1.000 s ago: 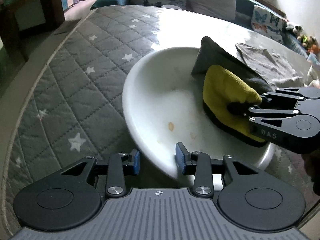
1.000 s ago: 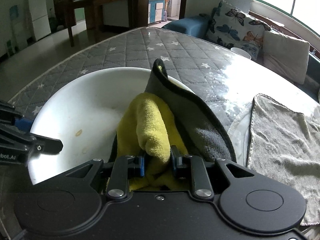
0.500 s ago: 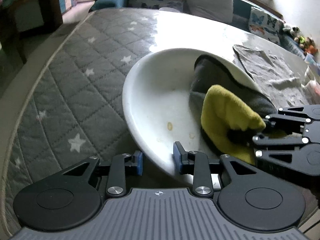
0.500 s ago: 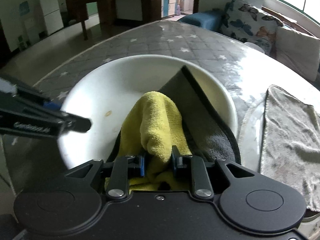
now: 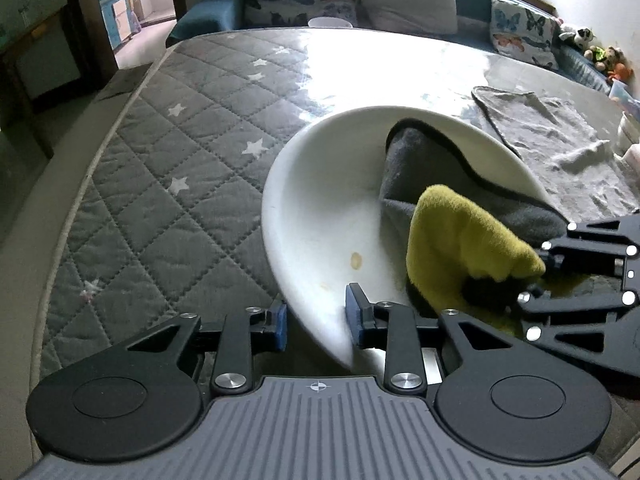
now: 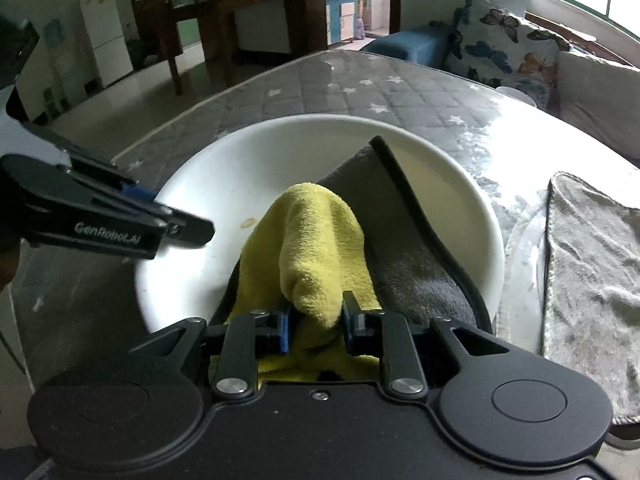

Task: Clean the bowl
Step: 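Rub the yellow-and-grey cloth around the bowl's inner wall with the right tool while the left tool holds the rim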

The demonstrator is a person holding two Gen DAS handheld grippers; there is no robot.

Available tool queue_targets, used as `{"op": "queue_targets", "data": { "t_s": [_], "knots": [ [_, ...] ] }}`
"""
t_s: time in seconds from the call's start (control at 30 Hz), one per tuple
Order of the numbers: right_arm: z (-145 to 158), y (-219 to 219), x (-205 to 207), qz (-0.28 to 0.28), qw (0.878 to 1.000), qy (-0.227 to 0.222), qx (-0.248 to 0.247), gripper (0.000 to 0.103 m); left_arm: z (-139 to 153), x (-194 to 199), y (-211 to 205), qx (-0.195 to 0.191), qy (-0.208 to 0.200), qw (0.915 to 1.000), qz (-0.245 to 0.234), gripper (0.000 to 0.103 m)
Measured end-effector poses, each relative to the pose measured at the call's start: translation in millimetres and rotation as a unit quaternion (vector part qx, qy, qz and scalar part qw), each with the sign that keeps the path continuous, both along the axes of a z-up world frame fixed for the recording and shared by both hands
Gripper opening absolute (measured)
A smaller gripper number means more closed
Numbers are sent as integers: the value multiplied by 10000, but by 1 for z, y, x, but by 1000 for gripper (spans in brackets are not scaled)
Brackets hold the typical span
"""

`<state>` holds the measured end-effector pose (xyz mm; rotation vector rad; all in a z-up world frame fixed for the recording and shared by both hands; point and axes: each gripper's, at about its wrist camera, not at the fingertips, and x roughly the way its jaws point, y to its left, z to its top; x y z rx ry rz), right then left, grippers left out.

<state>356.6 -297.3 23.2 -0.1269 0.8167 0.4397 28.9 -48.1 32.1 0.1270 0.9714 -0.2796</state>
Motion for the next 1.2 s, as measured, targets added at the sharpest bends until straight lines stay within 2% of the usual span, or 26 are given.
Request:
{"op": "queue_targets", "data": {
  "t_s": [1.0,1.2],
  "knots": [
    [-15,-2,63,-533,9936,-950,309,25,-3,52,-4,216,-166,9996,-2,34],
    [-18,-4,85,-562,9934,-960,283,25,-4,75,-7,235,-206,9995,42,35]
  ]
}}
